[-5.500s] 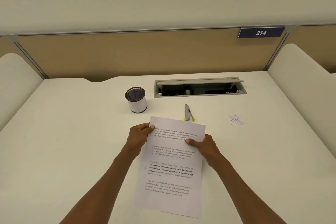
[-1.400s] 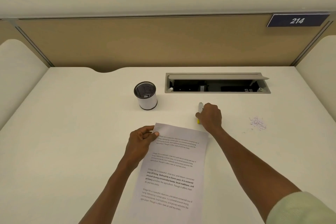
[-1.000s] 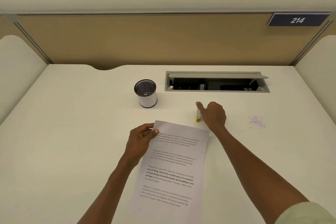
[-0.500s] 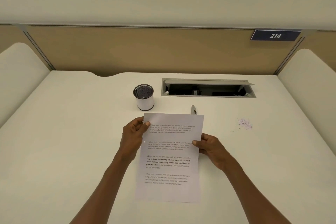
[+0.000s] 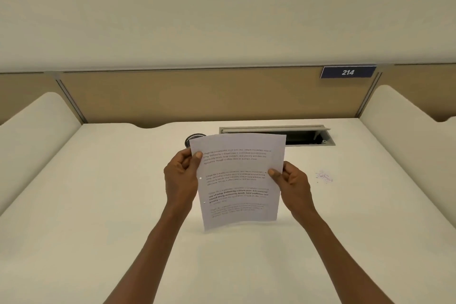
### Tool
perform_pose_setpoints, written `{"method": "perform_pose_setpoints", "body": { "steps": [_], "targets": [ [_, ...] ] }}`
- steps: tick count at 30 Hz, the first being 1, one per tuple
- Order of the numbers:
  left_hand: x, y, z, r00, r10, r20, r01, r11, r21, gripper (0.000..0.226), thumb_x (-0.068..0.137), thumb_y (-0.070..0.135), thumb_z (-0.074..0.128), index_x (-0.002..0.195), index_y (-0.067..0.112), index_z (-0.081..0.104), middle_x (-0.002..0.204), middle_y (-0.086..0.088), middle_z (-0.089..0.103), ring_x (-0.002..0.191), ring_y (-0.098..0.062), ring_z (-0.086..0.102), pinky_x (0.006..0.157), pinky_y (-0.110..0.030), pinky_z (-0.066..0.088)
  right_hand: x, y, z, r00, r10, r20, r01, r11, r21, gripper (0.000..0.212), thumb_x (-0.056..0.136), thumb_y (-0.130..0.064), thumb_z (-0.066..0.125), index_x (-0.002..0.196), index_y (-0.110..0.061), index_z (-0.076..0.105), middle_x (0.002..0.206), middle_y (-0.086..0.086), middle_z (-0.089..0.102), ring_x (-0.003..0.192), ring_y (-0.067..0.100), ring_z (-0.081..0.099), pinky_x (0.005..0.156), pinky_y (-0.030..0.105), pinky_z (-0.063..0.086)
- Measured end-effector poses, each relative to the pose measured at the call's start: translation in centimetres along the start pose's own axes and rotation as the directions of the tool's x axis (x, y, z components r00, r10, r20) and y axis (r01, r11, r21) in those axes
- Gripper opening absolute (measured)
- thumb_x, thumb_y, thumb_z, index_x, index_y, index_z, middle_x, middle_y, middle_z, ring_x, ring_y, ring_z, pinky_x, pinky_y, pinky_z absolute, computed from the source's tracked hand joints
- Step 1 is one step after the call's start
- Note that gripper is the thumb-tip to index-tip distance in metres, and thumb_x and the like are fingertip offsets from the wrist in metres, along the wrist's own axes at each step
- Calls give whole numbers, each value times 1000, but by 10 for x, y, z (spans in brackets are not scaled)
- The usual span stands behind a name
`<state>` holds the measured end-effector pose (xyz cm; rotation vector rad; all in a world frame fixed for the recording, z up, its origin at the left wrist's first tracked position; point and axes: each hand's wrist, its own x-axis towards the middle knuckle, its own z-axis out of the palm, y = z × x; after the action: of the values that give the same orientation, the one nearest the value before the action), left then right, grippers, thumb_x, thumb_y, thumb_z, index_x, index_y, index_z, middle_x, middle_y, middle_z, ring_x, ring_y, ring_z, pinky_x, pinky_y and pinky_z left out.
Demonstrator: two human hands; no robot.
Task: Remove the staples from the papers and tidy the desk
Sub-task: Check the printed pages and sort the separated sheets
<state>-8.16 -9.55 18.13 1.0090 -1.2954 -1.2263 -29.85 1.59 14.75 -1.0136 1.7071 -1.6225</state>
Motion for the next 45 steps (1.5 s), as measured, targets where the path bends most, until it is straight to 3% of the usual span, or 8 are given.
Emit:
{"method": "perform_pose_setpoints", "body": {
  "steps": [7,10,16,21,30,38,42,45],
  "targets": [
    [-37,-24,0,996,-88,29,85,992,96,12,101,19,59,96,21,70,86,6,78,78,-10,73,67,-24,55,-27,29,5,998,57,-10,-57,998,-16,21,96,-15,58,114,-20,67,105,-6,74,95,13,70,75,23,57],
    [-40,-18,0,995,-100,25,97,990,101,13,101,21,59,97,21,71,87,3,79,80,-15,75,71,-32,57,-28,19,4,998,38,-50,-41,997,-59,12,96,-17,58,104,-18,68,98,-5,75,87,14,71,68,22,57],
    [-36,27,-7,998,-49,41,49,999,-16,12,98,18,63,103,20,73,92,0,79,85,-18,76,68,-24,59,-29,-30,-4,993,-66,-101,55,993,-107,10,94,-25,61,95,-15,64,89,-4,74,73,12,71,60,24,57],
    [-38,65,-9,999,1,35,2,994,-105,21,96,20,67,114,14,74,96,-3,79,89,-24,76,77,-38,62,-41,-67,-8,987,-103,-121,101,995,-28,9,92,-26,64,96,-19,67,85,-2,75,74,18,73,64,33,59],
    [-55,107,-14,999,47,24,-39,965,-260,19,93,16,69,111,12,75,98,-7,79,87,-25,76,76,-38,63,-66,-114,-16,987,-102,-123,123,977,177,8,88,-17,67,96,-16,69,85,0,77,73,23,74,63,32,61],
    [-58,112,-17,998,46,52,-29,957,-288,18,93,12,67,110,10,74,98,-8,79,85,-22,76,71,-31,63,-69,-121,-16,988,-114,-103,132,972,192,8,88,-14,66,96,-15,69,84,1,77,73,23,73,60,27,60],
    [-58,108,-16,998,31,47,-17,963,-270,18,93,14,67,109,10,74,97,-8,79,83,-22,76,72,-34,63,-62,-110,-13,990,-76,-123,90,989,115,27,88,-22,68,114,-18,64,96,-3,76,85,21,73,65,30,59],
    [-59,103,-12,999,27,35,-18,970,-241,16,93,16,69,108,13,75,94,-8,79,83,-24,76,77,-41,63,-54,-104,-8,946,-147,-289,86,973,-213,61,81,-34,74,135,-19,50,118,-8,64,102,13,61,76,31,52]
  ]
}}
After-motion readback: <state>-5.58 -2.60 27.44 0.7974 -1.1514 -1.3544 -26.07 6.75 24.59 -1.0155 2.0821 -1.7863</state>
